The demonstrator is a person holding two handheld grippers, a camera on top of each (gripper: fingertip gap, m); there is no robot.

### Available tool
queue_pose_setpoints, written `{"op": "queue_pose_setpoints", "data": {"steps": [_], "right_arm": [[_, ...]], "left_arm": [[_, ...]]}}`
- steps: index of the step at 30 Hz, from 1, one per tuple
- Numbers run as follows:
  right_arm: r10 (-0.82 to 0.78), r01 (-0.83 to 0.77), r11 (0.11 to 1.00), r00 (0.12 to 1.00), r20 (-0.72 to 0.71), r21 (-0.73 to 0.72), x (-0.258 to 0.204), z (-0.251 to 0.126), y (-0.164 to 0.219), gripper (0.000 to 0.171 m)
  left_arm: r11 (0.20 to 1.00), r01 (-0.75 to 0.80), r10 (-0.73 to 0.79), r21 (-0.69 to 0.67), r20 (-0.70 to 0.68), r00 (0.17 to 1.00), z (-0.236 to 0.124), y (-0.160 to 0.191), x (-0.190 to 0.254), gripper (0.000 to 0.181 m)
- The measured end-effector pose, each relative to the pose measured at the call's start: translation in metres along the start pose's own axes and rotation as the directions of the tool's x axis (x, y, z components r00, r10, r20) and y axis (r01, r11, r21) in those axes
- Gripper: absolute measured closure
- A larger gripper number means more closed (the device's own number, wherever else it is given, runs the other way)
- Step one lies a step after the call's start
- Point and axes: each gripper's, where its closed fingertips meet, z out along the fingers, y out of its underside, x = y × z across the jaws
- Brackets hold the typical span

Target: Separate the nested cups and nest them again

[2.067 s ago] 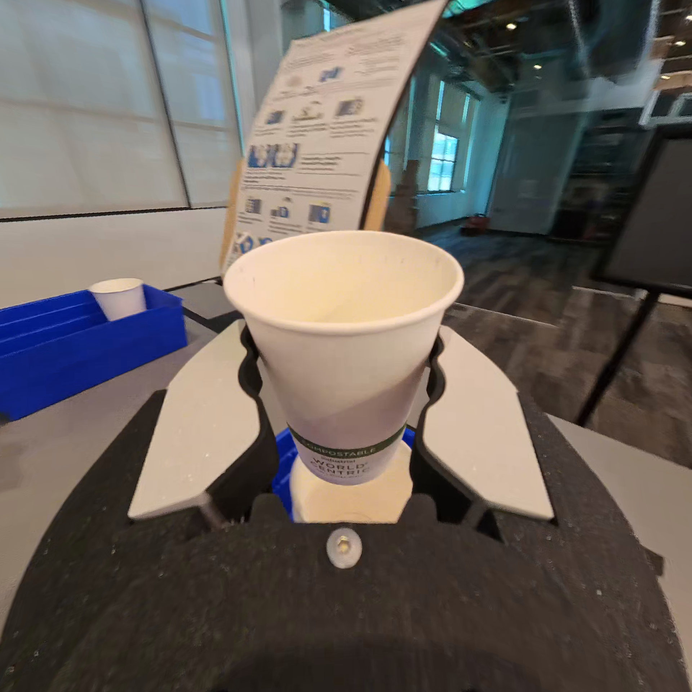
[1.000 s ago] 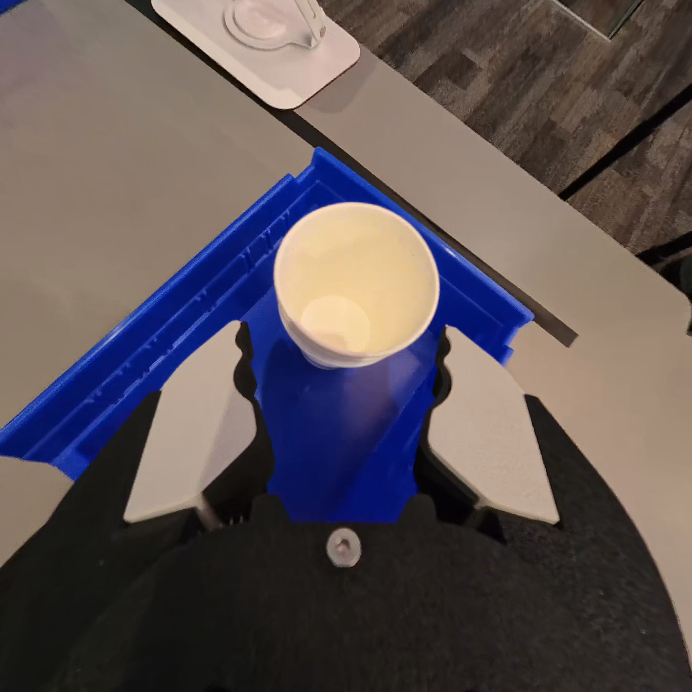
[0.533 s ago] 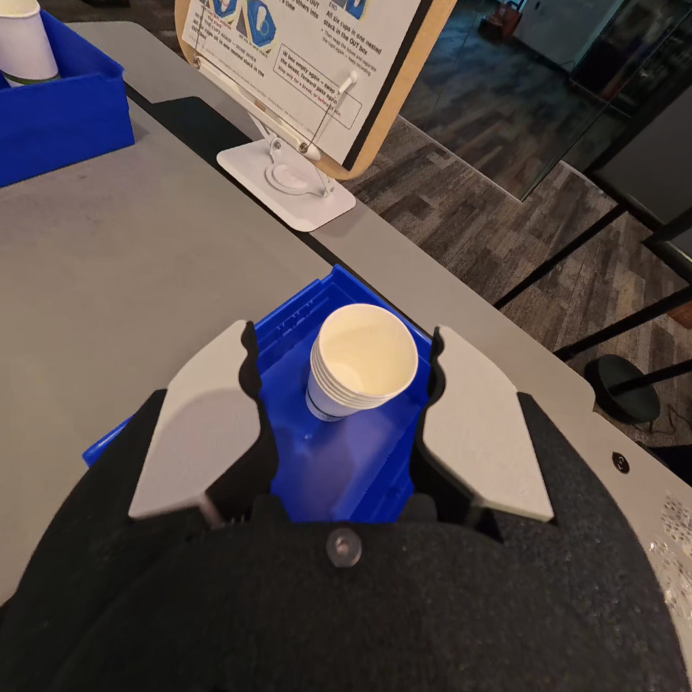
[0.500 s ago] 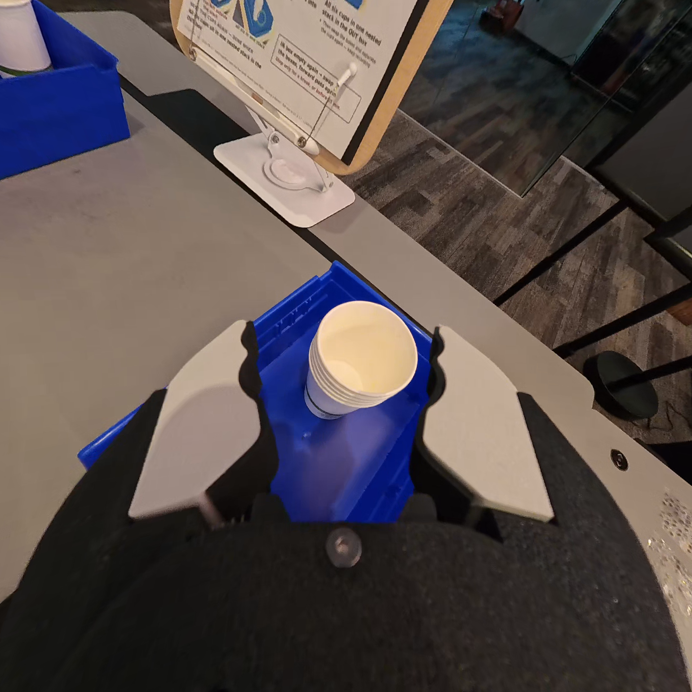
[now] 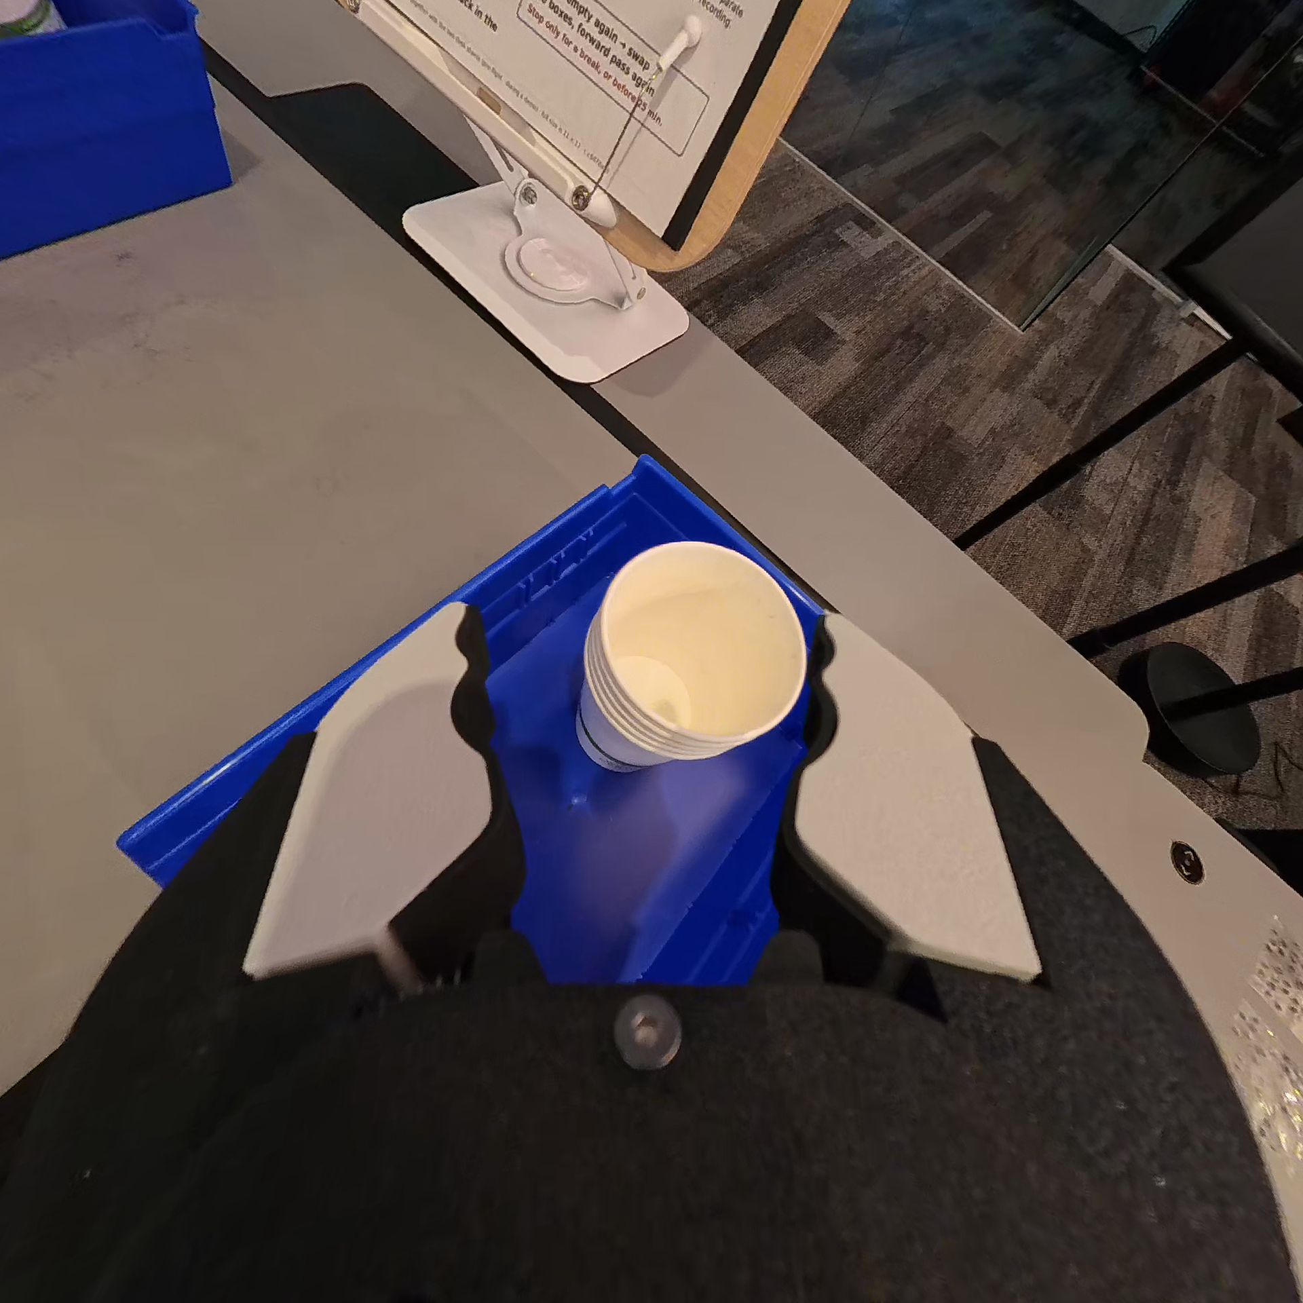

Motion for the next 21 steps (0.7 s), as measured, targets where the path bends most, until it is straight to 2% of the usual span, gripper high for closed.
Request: {"op": "queue_pose_setpoints", "data": {"steps": [4,7,10,13,16,19,21], "right_arm": [[-0.020,0.019,0.999,1.000,0.011,0.037,-0.006,-0.005,-0.009,0.085],[-0.053,0.045,0.989,0.997,0.052,0.138,-0.021,-0.013,-0.032,0.086],[-0.145,0.078,0.945,0.970,0.195,0.316,-0.062,-0.022,-0.068,0.087],[-0.255,0.003,0.875,0.853,0.455,0.485,-0.127,-0.034,-0.103,0.087],[-0.304,-0.126,0.849,0.679,0.669,0.514,-0.186,-0.035,-0.124,0.082],[-0.318,-0.130,0.878,0.560,0.765,0.461,-0.231,-0.022,-0.125,0.075],[-0.334,-0.078,0.897,0.525,0.783,0.435,-0.251,-0.013,-0.118,0.071]], "left_arm": [[0.998,-0.063,0.063,0.027,0.011,0.998,-0.041,0.007,0.008,0.180],[0.978,-0.129,0.129,0.166,0.011,0.992,-0.103,-0.010,0.023,0.181],[0.904,-0.262,0.301,0.337,-0.066,0.951,-0.177,-0.039,0.080,0.181],[0.770,-0.458,0.536,0.444,-0.061,0.842,-0.233,-0.064,0.155,0.181],[0.612,-0.608,0.721,0.505,-0.040,0.692,-0.265,-0.079,0.230,0.180],[0.505,-0.680,0.809,0.532,-0.018,0.587,-0.279,-0.091,0.277,0.181],[0.467,-0.702,0.838,0.538,-0.017,0.545,-0.283,-0.096,0.296,0.181]]}}
